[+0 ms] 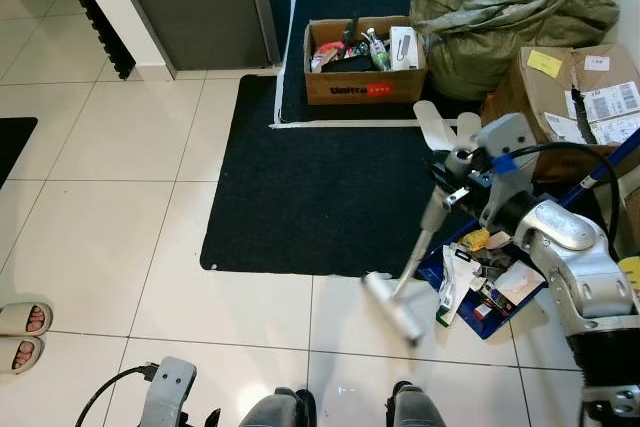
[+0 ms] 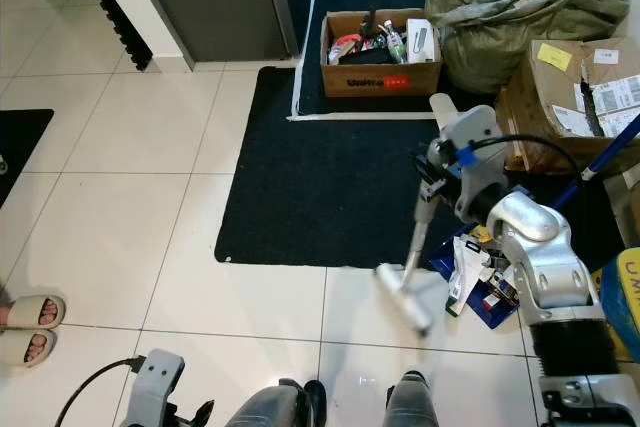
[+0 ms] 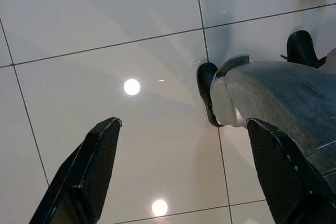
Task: Sweep floor
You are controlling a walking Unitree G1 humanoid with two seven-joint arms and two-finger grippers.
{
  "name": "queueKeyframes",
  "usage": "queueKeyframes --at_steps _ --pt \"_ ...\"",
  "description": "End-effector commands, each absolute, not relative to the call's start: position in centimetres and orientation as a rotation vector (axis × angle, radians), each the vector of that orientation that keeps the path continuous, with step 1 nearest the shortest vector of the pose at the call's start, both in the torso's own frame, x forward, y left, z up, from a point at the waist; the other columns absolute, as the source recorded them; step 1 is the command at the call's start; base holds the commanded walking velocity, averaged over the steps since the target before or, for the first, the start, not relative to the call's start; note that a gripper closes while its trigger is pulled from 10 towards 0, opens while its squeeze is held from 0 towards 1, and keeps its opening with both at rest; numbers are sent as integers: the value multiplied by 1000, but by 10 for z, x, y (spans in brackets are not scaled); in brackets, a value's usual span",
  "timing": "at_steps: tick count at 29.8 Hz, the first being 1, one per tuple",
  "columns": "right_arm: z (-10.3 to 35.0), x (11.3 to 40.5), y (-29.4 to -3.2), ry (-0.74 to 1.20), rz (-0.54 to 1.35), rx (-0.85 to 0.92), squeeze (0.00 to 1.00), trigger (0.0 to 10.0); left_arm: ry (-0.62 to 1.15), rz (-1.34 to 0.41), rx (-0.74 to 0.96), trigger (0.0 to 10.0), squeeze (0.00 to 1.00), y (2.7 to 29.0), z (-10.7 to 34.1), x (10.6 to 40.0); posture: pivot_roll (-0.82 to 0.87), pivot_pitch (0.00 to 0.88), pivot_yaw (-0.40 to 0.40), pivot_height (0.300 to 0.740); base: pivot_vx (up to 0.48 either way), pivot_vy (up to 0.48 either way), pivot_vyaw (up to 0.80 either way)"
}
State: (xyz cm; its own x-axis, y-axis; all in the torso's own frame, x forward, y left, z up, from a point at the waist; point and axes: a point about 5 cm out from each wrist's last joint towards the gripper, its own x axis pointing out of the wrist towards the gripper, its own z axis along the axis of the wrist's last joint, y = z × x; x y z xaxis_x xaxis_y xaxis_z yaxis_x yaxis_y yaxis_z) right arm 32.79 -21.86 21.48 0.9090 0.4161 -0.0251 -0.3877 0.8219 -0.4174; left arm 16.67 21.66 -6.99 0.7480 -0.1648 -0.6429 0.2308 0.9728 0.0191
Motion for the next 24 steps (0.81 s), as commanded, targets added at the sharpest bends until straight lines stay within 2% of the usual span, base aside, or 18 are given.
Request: queueKeyframes --at_steps 1,10,15,24 --pt "217 326 -216 -108 427 -450 0 10000 757 -196 91 10000 0 222 -77 150 -48 320 105 740 0 0 0" --pt "210 327 -220 -67 400 -551 0 10000 758 -193 91 10000 0 222 -77 150 -45 318 105 740 0 0 0" --pt "229 329 -217 -216 359 -515 0 10000 764 -194 92 10000 0 223 -78 149 -48 317 107 740 0 0 0" --pt "235 329 -212 -285 338 -505 0 10000 766 -198 91 10000 0 221 -78 149 -46 312 106 740 0 0 0"
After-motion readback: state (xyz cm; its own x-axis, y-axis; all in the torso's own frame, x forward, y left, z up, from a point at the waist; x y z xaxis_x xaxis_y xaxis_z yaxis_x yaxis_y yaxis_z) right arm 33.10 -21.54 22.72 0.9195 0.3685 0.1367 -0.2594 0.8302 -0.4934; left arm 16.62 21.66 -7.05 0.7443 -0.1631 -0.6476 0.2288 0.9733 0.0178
